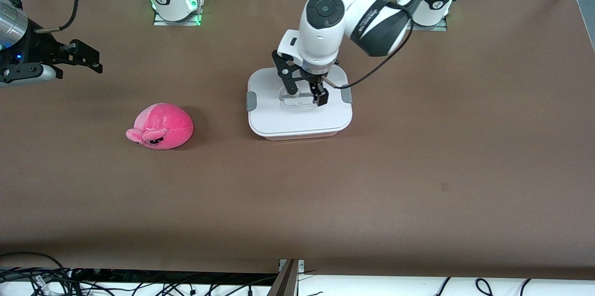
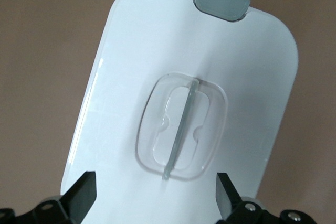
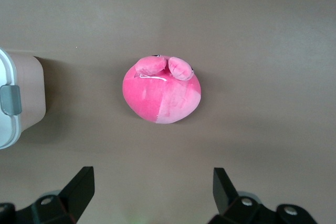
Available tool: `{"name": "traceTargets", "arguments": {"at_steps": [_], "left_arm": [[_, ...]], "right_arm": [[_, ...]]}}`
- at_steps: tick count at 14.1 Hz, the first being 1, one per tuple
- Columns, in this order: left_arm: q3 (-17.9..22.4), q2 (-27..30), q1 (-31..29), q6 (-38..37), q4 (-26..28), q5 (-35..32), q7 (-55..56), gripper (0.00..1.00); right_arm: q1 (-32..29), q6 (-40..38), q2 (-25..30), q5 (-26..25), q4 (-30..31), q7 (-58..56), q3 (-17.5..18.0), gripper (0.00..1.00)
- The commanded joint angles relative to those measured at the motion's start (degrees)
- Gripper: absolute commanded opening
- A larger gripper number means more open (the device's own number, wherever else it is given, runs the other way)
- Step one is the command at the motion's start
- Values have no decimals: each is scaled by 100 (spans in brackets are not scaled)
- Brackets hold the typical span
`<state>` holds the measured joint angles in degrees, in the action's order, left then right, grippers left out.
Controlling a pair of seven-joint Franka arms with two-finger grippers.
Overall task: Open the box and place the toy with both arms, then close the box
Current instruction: 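Lower the left gripper and grasp the clear lid handle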
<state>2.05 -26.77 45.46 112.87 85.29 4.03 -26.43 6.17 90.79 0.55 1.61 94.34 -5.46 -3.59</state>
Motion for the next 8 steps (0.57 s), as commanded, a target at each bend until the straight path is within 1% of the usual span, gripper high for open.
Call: {"name": "traceTargets", "arguments": {"at_steps": [1, 3, 4, 8], "left_arm": [[42, -275, 200, 357, -74, -428, -458, 100], [50, -460, 463, 578, -39, -569, -512, 100], [50, -513, 525, 605, -38, -752, -478, 100], [41, -567, 499, 579, -21, -825, -547, 100]], "right_arm": [[-81, -53, -64, -73, -162, -87, 78, 100], [-81, -44, -73, -82, -162, -87, 78, 100], [-81, -44, -64, -73, -162, -87, 78, 100], [-81, -44, -73, -73, -153, -87, 78, 100]]}}
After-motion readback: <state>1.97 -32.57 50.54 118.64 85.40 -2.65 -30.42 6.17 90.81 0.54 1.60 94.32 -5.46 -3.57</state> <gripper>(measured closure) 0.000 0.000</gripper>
